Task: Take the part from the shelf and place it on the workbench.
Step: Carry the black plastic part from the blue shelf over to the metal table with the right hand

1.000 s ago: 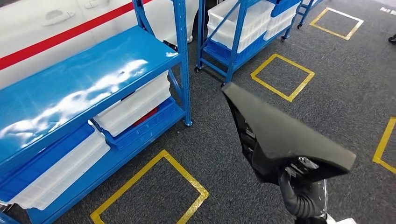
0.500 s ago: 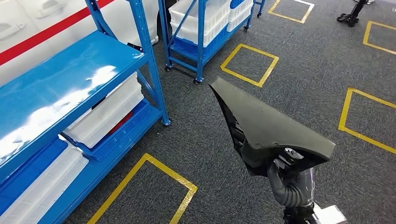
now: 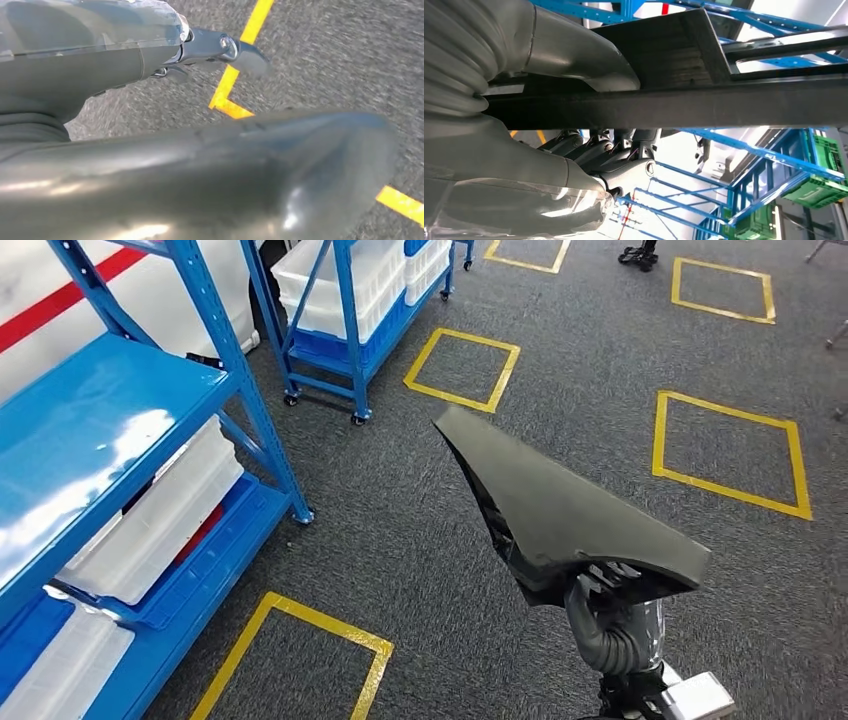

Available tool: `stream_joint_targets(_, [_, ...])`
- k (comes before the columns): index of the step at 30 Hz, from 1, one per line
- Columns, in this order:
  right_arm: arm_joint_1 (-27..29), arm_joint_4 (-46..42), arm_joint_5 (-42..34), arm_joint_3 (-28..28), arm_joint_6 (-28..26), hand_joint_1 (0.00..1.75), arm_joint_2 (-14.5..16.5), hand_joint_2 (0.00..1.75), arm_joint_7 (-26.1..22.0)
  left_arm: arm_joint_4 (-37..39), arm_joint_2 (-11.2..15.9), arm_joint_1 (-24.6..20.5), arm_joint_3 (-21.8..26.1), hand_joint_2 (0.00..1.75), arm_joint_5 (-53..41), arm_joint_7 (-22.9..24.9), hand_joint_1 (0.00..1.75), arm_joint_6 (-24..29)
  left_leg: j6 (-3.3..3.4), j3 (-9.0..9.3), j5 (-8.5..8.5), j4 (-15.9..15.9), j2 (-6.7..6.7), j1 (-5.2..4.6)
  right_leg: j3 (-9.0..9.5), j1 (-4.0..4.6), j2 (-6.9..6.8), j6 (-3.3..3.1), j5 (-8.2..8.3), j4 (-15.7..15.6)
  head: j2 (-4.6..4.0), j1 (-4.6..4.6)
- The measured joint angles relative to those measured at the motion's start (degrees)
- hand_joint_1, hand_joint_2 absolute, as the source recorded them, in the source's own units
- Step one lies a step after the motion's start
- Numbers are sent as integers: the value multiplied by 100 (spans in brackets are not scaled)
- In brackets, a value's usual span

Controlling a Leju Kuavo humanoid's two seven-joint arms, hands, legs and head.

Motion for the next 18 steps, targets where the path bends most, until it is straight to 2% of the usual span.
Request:
stream_joint_targets(1, [-1, 2, 7, 9, 0, 175, -14, 175, 2, 0, 3, -6, 9, 0, 14, 7, 0, -15, 44, 2, 23, -14, 73, -7, -24, -14, 2, 38, 12, -2, 0, -1])
stream_joint_targets(2, [-8, 2, 13, 15, 0, 175, -32, 175, 5, 0, 7, -10, 16, 0, 27, 9, 0, -26, 91, 5, 47, -38, 148, -10, -60, -13, -100, 66, -18, 46, 0, 0])
stream_joint_targets(3, [-26, 4, 19, 20, 1, 175, -50, 175, 13, 0, 9, -11, 26, 0, 44, 11, 0, -38, 131, 3, 71, -64, 230, -10, -133, -4, -263, 88, -108, 184, 0, 0])
stream_joint_targets(5, [-78, 15, 6, 27, 8, 175, -78, 175, 32, 0, 14, 2, 51, 0, 72, 19, 0, -48, 173, -9, 91, -87, 400, -34, -423, 16, -625, 111, -451, 799, 0, 1])
stream_joint_targets(6, [-97, 25, -3, 29, 13, 175, -90, 175, 44, 0, 15, 14, 64, 0, 86, 28, 0, -52, 180, -18, 90, -86, 490, -52, -599, 15, -697, 119, -618, 1178, 0, 0])
stream_joint_targets(7, [-106, 37, -15, 31, 21, 175, -107, 175, 55, 0, 17, 22, 76, 0, 93, 40, 0, -56, 185, -26, 88, -85, 581, -68, -727, 13, -727, 121, -713, 1465, 0, 1])
stream_joint_targets(8, [-108, 50, -24, 31, 28, 175, -127, 175, 69, 0, 20, 26, 85, 0, 97, 53, 0, -60, 190, -29, 84, -85, 669, -82, -757, 15, -741, 112, -702, 1557, 0, 1])
stream_joint_targets(9, [-111, 63, -32, 31, 35, 175, -150, 175, 83, 0, 22, 25, 92, 0, 98, 63, 0, -63, 193, -28, 80, -85, 750, -95, -669, 20, -758, 94, -593, 1422, 0, 1])
stream_joint_targets(10, [-116, 72, -45, 31, 44, 175, -173, 175, 96, 0, 22, 22, 98, 0, 98, 70, 0, -67, 196, -22, 73, -85, 825, -107, -466, 35, -808, 63, -413, 1071, 0, 1])
stream_joint_targets(12, [-139, 78, -73, 31, 51, 175, -213, 175, 110, 0, 19, 18, 103, 0, 98, 66, 0, -72, 185, -4, 57, -90, 951, -131, -30, 108, -1064, -28, -165, 271, 0, 1])
stream_joint_targets(13, [-148, 76, -86, 31, 52, 175, -231, 175, 111, 0, 17, 20, 103, 0, 97, 57, 0, -77, 169, 3, 47, -92, 1005, -139, 95, 149, -1154, -70, -115, 29, 0, 0])
stream_joint_targets(14, [-149, 74, -95, 30, 52, 175, -252, 175, 110, 0, 15, 23, 104, 0, 95, 42, 0, -85, 148, 12, 40, -96, 1059, -143, 131, 181, -1196, -102, -120, -68, 0, 1])
stream_joint_targets(16, [-105, 59, -101, 22, 50, 175, -299, 175, 99, 0, 8, 25, 105, 0, 92, -2, 0, -103, 100, 37, 20, -112, 1167, -151, 132, 188, -1064, -141, -90, -107, 0, -1])
stream_joint_targets(17, [-64, 43, -99, 18, 45, 175, -319, 175, 83, 0, 4, 25, 105, 0, 89, -29, 0, -109, 74, 47, -9, -89, 1136, -148, 151, 171, -1001, -157, -70, -149, 0, -1])
stream_joint_targets(18, [-28, 26, -98, 14, 39, 175, -333, 175, 67, 0, 1, 26, 105, 0, 86, -56, 0, -114, 48, 22, -79, -1, 1026, -139, 174, 148, -934, -174, -48, -192, 0, -1])
